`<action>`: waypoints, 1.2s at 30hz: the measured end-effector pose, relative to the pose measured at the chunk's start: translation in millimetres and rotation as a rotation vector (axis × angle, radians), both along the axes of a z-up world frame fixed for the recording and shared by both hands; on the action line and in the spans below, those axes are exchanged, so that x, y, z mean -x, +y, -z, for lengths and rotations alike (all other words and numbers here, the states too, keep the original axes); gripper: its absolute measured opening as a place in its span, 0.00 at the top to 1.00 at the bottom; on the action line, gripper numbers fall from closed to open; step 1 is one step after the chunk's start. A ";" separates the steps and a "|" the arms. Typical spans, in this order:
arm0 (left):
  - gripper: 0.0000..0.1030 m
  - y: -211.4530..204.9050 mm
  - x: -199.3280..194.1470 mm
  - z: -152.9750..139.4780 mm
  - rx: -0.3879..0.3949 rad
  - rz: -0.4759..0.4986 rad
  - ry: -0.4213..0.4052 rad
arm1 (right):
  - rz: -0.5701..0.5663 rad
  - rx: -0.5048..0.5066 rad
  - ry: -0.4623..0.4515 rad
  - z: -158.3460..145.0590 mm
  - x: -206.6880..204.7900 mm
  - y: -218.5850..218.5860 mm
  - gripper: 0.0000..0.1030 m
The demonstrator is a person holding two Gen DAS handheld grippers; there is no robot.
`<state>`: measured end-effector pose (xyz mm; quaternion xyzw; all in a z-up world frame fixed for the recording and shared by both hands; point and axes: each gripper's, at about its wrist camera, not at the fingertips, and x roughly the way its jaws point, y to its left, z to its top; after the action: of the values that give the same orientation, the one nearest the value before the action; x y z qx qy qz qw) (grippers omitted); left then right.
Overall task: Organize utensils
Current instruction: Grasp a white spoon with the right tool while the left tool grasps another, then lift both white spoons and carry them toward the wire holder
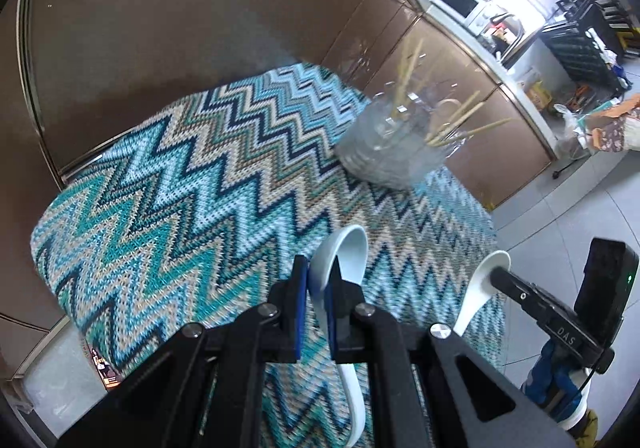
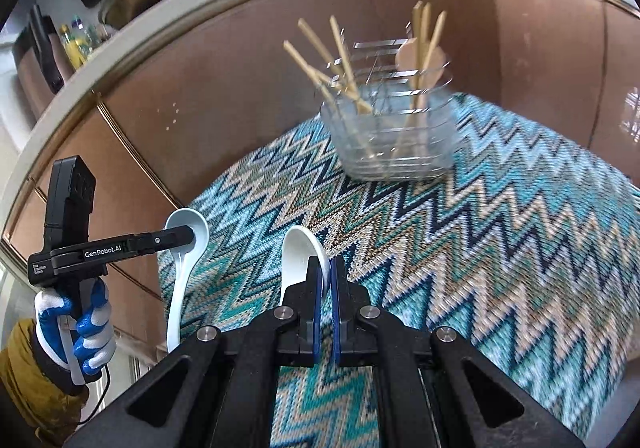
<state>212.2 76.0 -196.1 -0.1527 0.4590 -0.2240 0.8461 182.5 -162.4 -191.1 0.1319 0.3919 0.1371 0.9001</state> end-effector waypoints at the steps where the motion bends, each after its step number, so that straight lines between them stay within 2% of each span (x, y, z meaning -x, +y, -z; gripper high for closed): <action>1: 0.93 -1.0 5.4 -5.7 0.003 0.002 -0.012 | 0.015 -0.005 -0.014 -5.1 9.1 -3.3 0.96; 11: 0.93 -12.6 54.3 -58.8 0.036 0.008 -0.114 | 0.114 0.012 -0.154 -62.4 83.8 -29.1 0.96; 21: 0.93 -15.8 94.7 -106.4 0.055 0.003 -0.219 | 0.163 0.015 -0.290 -115.4 137.2 -37.9 0.96; 28: 0.93 -18.8 107.0 -127.4 0.057 0.004 -0.274 | 0.160 0.019 -0.347 -138.3 156.8 -36.8 0.96; 36: 0.93 -24.1 101.4 -136.1 0.054 0.008 -0.298 | 0.149 0.026 -0.367 -146.5 149.2 -32.3 0.96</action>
<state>110.8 51.9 -60.0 -0.1383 0.3227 -0.2598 0.8996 33.2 -194.7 -44.6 0.1214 0.2120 0.0869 0.9658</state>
